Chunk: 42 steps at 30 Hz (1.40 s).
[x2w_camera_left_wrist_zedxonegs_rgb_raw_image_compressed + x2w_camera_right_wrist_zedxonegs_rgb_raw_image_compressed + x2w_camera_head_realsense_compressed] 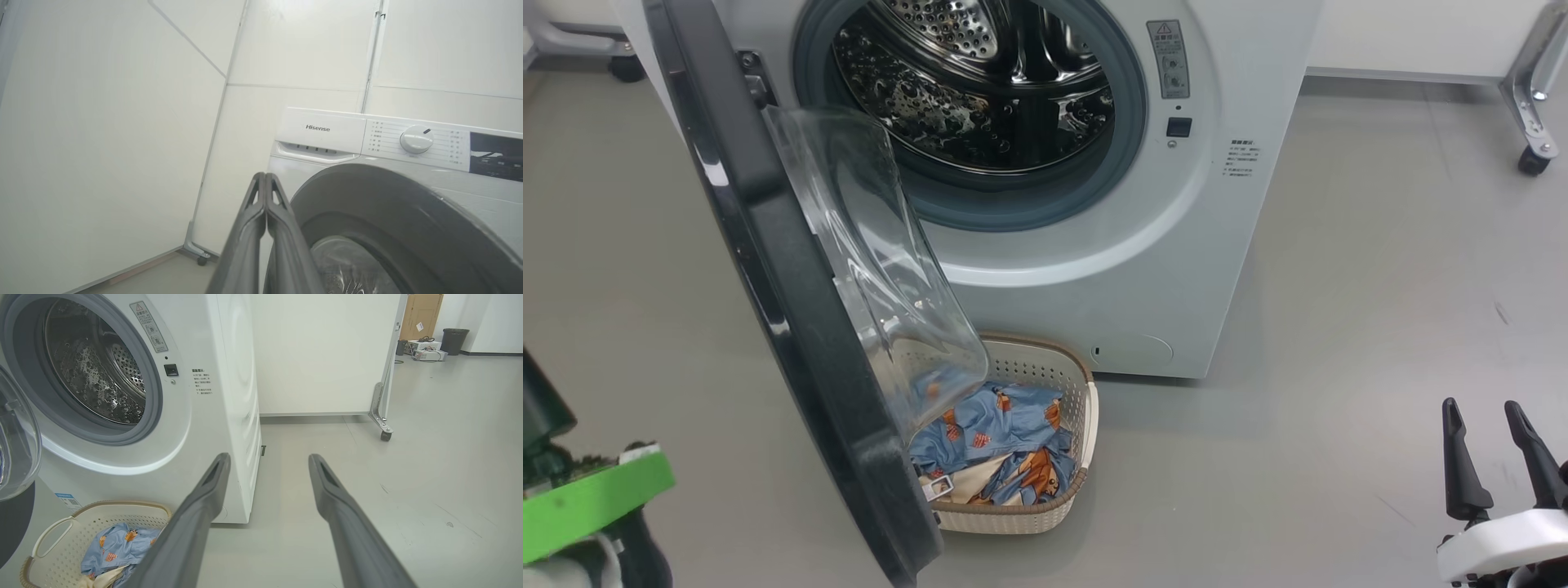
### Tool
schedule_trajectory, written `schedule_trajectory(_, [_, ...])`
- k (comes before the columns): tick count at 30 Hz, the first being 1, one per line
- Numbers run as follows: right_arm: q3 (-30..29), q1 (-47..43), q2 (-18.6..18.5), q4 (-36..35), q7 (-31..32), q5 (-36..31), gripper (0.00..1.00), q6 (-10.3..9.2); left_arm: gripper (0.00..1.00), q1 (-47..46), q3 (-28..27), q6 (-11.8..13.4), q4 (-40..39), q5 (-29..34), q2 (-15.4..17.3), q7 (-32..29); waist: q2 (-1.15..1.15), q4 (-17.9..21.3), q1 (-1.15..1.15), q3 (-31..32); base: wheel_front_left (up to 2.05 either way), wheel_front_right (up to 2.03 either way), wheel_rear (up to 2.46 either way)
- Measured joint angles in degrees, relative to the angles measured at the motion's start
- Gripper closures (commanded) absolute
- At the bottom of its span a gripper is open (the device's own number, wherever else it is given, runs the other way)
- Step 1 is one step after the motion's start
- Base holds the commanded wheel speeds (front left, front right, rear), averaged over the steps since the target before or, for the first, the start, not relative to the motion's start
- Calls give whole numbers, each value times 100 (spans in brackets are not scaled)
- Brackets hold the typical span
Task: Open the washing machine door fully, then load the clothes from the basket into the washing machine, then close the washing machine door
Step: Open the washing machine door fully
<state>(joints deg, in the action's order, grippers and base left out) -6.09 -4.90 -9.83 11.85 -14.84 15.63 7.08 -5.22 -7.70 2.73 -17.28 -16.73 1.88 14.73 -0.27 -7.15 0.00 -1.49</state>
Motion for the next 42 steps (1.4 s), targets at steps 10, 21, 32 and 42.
schedule_trajectory(10, [35,-82,3,3,0,0,0,0,100,-214,1184,-223,-875,120,9,3,0,-109,0,50,0,0,0])
schedule_trajectory(21, [90,-100,4,35,0,7,0,0,100,207,3099,-519,-903,-254,31,-148,0,-193,0,131,0,0,0])
schedule_trajectory(32, [146,-101,8,38,0,9,0,1,100,725,3810,-498,-70,-659,78,-699,0,-252,0,122,0,0,0])
schedule_trajectory(42, [154,-102,2,40,0,15,0,0,100,785,4064,-365,172,-700,80,-893,0,-257,0,92,0,0,0])
